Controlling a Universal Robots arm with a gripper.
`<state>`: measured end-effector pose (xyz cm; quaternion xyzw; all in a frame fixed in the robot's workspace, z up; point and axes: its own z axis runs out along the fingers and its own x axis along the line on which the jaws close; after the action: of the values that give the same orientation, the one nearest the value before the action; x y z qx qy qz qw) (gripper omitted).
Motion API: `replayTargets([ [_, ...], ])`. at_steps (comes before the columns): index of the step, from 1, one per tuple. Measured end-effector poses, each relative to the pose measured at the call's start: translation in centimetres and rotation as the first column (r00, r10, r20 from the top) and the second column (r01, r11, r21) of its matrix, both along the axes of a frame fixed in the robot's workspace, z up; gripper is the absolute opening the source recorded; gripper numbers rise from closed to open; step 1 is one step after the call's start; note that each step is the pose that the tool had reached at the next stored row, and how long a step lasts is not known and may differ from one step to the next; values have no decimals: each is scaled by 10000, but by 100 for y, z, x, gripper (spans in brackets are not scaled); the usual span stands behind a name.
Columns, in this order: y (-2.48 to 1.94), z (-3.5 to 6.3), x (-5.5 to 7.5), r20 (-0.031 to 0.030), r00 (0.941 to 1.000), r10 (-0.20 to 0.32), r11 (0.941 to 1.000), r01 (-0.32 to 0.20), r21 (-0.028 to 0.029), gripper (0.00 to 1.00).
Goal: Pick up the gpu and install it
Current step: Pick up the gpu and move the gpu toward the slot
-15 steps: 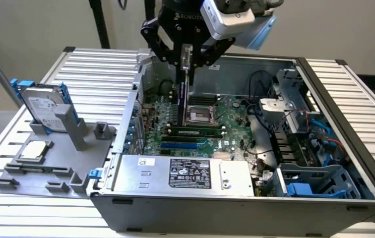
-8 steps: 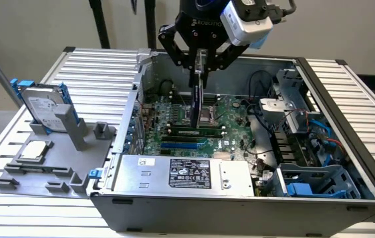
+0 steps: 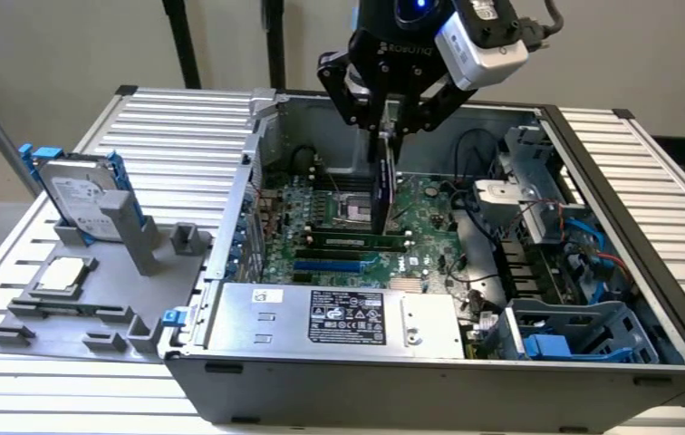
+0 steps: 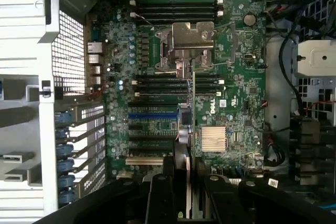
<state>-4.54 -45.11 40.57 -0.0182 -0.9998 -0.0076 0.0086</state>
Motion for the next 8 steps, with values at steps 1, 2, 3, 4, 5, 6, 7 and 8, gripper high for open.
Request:
replayTargets([
  [1,7,-8,27,0,10000,6,10000,-6,-2,27],
  [2,14,-16,53,0,10000,12,10000,-12,-4,27],
  [3,20,-24,77,0,10000,20,10000,-20,-6,27],
  [4,27,-34,98,0,10000,31,10000,-31,-9,27],
  [5,34,-45,119,0,10000,44,10000,-44,-12,27],
  [6,40,-55,139,0,10000,57,10000,-57,-16,27],
  [7,46,-64,156,0,10000,71,10000,-71,-19,27],
  [8,52,-73,172,1,10000,89,10000,-89,-22,27],
])
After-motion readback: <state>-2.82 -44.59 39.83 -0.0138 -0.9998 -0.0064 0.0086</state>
